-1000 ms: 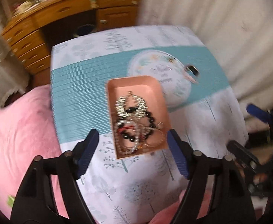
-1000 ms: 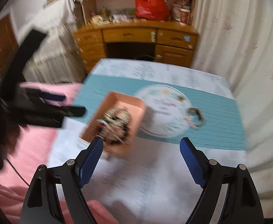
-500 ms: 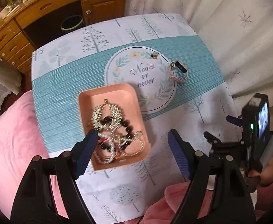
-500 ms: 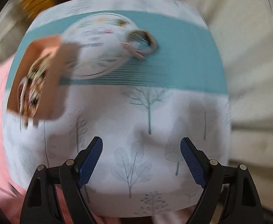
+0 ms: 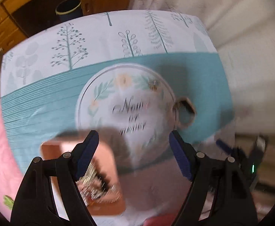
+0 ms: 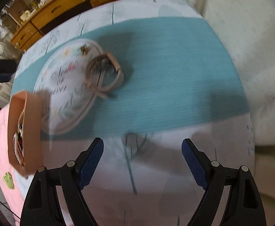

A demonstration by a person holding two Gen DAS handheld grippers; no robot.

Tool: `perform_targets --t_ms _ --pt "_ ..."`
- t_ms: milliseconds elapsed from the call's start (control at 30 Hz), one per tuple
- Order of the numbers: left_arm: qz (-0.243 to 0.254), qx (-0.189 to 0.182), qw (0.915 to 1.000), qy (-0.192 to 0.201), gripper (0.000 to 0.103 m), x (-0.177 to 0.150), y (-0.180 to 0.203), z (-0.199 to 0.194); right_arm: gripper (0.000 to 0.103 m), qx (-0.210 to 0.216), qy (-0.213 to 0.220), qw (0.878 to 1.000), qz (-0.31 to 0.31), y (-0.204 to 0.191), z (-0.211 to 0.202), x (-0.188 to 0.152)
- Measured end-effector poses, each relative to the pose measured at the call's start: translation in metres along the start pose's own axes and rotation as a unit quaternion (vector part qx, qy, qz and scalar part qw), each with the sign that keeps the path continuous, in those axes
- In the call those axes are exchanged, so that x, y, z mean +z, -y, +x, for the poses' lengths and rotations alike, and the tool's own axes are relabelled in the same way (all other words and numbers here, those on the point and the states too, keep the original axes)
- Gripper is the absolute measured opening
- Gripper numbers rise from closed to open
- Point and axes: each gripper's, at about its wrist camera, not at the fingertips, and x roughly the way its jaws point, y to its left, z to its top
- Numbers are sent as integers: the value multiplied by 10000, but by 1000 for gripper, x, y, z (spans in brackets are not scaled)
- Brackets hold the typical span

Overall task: Organize jewelry
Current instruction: 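Grasp the small silver ring with the left tool while the right tool reaches toward the pink watch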

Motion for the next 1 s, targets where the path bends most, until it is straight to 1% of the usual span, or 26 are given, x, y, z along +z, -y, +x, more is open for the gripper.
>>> perform_targets --t_ms 67,100,167,233,267,333,400,433,500,567,600,633,700,733,800,833,867,933,1000 --pt "-4 86 9999 88 75 14 4 17 82 81 317 9995 24 2 2 9" --pt "23 132 9998 145 75 20 7 24 76 137 453 9989 48 2 1 11" --pt "164 145 9994 258 73 29 17 40 73 374 727 9966 78 1 1 16" --pt "353 217 9986 320 66 34 26 52 63 508 923 9944 63 0 4 21" --pt "450 243 9981 330 63 35 31 57 61 543 989 9936 37 -1 6 24" --pt "637 298 9967 413 52 35 40 67 52 659 1077 9920 20 -4 11 28" --pt "760 482 9944 550 45 36 45 72 47 875 1188 9890 78 -8 16 28" --pt "836 549 9931 608 40 37 48 75 45 1011 1255 9869 122 -8 19 31" --pt "856 573 9923 682 36 38 51 79 45 1126 1368 9840 165 -11 21 29" --pt "800 513 9927 742 35 40 51 81 45 1079 1419 9840 90 -14 25 34" --pt "787 497 9929 735 33 40 52 83 43 1045 1411 9845 44 -14 28 36" --pt "792 530 9928 726 27 40 53 85 41 1019 1391 9850 19 -15 31 38" --pt "795 574 9921 778 22 41 55 89 39 1116 1389 9840 51 -12 34 40" --pt "802 571 9918 817 20 41 55 89 31 1056 1374 9849 57 -12 35 42" --pt "843 595 9913 814 20 41 57 92 21 866 1351 9870 -100 -15 38 43" --pt "846 605 9915 782 19 42 58 96 15 928 1342 9865 -151 -14 38 43" --pt "845 620 9913 797 19 42 59 97 14 1022 1318 9859 -147 -13 38 44" --pt "912 664 9900 845 17 42 62 98 7 1117 1285 9854 -13 -9 39 45" --pt "952 721 9888 891 16 42 65 99 5 1115 1277 9855 48 -5 38 46"
